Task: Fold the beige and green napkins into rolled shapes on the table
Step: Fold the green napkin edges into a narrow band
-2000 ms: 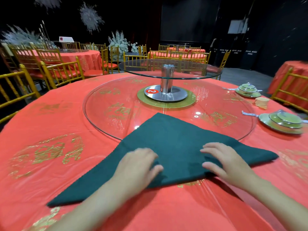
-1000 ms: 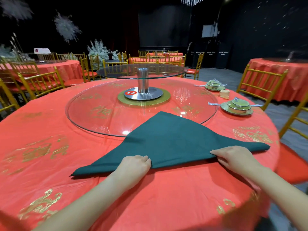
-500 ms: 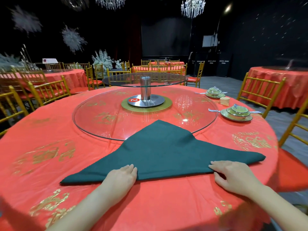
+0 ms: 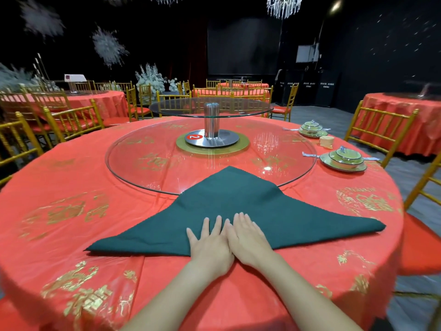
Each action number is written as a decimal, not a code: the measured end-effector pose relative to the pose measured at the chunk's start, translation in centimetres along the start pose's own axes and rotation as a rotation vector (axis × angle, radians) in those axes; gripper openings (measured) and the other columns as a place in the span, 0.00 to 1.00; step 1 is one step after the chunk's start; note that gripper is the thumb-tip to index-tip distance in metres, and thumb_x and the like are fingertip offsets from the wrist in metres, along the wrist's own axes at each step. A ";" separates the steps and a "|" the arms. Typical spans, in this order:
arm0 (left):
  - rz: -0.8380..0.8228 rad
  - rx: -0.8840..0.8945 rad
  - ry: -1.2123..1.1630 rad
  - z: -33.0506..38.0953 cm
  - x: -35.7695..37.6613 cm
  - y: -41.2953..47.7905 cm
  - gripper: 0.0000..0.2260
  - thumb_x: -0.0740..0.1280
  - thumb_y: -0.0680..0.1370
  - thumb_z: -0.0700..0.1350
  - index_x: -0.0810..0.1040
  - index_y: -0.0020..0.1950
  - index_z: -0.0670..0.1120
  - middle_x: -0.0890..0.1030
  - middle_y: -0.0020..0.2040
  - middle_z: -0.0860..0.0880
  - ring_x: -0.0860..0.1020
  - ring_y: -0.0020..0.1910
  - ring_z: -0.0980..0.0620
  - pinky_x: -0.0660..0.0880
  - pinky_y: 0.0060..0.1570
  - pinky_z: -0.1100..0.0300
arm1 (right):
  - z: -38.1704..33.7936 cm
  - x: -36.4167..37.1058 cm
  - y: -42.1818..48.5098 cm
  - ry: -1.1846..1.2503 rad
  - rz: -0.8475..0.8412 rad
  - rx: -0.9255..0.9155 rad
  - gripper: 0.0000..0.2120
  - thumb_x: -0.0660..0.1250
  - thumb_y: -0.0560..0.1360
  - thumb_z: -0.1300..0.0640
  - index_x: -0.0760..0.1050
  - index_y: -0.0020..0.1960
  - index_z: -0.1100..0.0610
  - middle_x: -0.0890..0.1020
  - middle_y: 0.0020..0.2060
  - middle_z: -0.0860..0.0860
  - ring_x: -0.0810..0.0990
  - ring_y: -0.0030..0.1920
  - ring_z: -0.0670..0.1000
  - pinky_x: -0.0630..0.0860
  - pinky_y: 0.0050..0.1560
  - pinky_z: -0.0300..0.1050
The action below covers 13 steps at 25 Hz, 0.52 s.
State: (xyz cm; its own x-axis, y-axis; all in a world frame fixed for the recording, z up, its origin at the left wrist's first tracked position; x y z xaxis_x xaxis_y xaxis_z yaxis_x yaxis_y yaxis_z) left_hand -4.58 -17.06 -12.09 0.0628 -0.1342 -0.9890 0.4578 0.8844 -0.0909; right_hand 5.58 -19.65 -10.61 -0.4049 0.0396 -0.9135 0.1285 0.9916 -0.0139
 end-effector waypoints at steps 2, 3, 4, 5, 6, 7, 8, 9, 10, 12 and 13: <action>0.038 -0.022 -0.029 0.2 0.1 0.0 0.25 0.44 0.80 0.55 0.44 0.77 0.53 0.43 0.78 0.54 0.39 0.76 0.44 0.40 0.67 0.31 | 1.1 0.4 -0.1 -0.125 0.017 0.009 0.28 0.40 0.81 0.45 0.47 0.77 0.58 0.49 0.77 0.51 0.45 0.76 0.48 0.44 0.75 0.48; 0.042 -0.032 -0.043 0.2 0.1 0.1 0.24 0.43 0.81 0.56 0.45 0.77 0.55 0.44 0.78 0.54 0.40 0.76 0.44 0.40 0.67 0.31 | 1.8 0.4 -0.2 -0.183 0.028 0.004 0.28 0.41 0.81 0.44 0.48 0.77 0.57 0.50 0.77 0.51 0.45 0.76 0.49 0.44 0.75 0.48; 0.039 -0.041 -0.047 0.1 -0.1 0.0 0.24 0.43 0.81 0.57 0.46 0.77 0.56 0.44 0.78 0.55 0.40 0.76 0.44 0.40 0.67 0.31 | 2.3 0.3 -0.3 -0.222 0.042 0.006 0.28 0.42 0.81 0.43 0.48 0.77 0.56 0.50 0.77 0.51 0.46 0.76 0.50 0.45 0.75 0.49; 0.039 -0.052 -0.046 -0.2 -0.3 -0.1 0.24 0.43 0.80 0.58 0.46 0.76 0.58 0.45 0.78 0.56 0.41 0.76 0.43 0.41 0.66 0.30 | 2.8 0.2 -0.3 -0.244 0.055 0.016 0.28 0.42 0.81 0.44 0.48 0.77 0.56 0.50 0.77 0.51 0.46 0.76 0.50 0.46 0.75 0.50; 0.041 -0.067 -0.041 -0.8 -0.4 -0.1 0.24 0.43 0.80 0.60 0.46 0.76 0.59 0.45 0.78 0.56 0.41 0.76 0.43 0.41 0.66 0.30 | 3.2 0.0 -0.3 -0.257 0.064 0.029 0.28 0.43 0.81 0.44 0.48 0.77 0.56 0.50 0.77 0.51 0.46 0.76 0.50 0.46 0.75 0.50; 0.037 -0.084 -0.036 -1.5 -0.5 -0.1 0.25 0.43 0.79 0.62 0.46 0.76 0.60 0.45 0.78 0.56 0.41 0.76 0.43 0.41 0.66 0.30 | 3.5 -0.2 -0.3 -0.266 0.067 0.040 0.28 0.43 0.81 0.44 0.48 0.77 0.56 0.50 0.77 0.51 0.46 0.76 0.50 0.46 0.75 0.50; 0.031 -0.100 -0.034 -2.4 -0.6 -0.2 0.25 0.43 0.79 0.63 0.46 0.76 0.61 0.45 0.78 0.56 0.41 0.76 0.43 0.41 0.66 0.30 | 3.9 -0.4 -0.4 -0.269 0.070 0.052 0.28 0.43 0.81 0.44 0.48 0.77 0.56 0.50 0.77 0.51 0.46 0.76 0.50 0.46 0.75 0.50; 0.034 -0.110 -0.031 -3.1 -0.7 -0.2 0.25 0.44 0.79 0.64 0.46 0.76 0.61 0.45 0.78 0.57 0.41 0.76 0.43 0.41 0.66 0.30 | 4.3 -0.6 -0.6 -0.269 0.073 0.063 0.28 0.43 0.81 0.45 0.48 0.77 0.56 0.50 0.77 0.51 0.46 0.76 0.50 0.46 0.75 0.50; 0.038 -0.115 -0.028 -3.9 -0.7 -0.3 0.26 0.44 0.79 0.64 0.47 0.76 0.61 0.45 0.78 0.57 0.41 0.76 0.44 0.42 0.66 0.30 | 4.9 -0.8 -0.7 -0.268 0.072 0.076 0.28 0.43 0.81 0.45 0.47 0.77 0.55 0.49 0.77 0.50 0.46 0.76 0.50 0.46 0.75 0.50; 0.048 -0.121 -0.027 -5.1 -0.8 -0.2 0.26 0.45 0.79 0.64 0.47 0.76 0.61 0.46 0.78 0.56 0.42 0.76 0.46 0.42 0.66 0.31 | 6.4 -1.4 -1.0 -0.275 0.074 0.107 0.28 0.43 0.81 0.45 0.47 0.77 0.55 0.49 0.77 0.50 0.46 0.76 0.50 0.46 0.75 0.50; 0.055 -0.120 -0.023 -5.6 -0.9 -0.3 0.25 0.45 0.79 0.64 0.47 0.76 0.61 0.46 0.78 0.56 0.43 0.76 0.47 0.43 0.67 0.31 | 7.1 -1.7 -1.0 -0.283 0.076 0.124 0.28 0.42 0.81 0.44 0.47 0.77 0.55 0.49 0.77 0.50 0.46 0.76 0.50 0.46 0.75 0.50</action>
State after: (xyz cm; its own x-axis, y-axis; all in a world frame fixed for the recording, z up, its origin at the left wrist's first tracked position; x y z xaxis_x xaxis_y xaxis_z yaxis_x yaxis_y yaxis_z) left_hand -9.74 -14.67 -11.87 0.1057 -0.0929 -0.9900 0.3442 0.9375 -0.0513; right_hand 12.56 -21.60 -11.96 -0.1245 0.0596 -0.9904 0.2653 0.9638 0.0247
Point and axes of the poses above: each hand's wrist, its own y-axis towards the middle knuckle, its own x-axis out of the palm, z = x × y, the point moved 2 cm from there along y, towards the middle knuckle
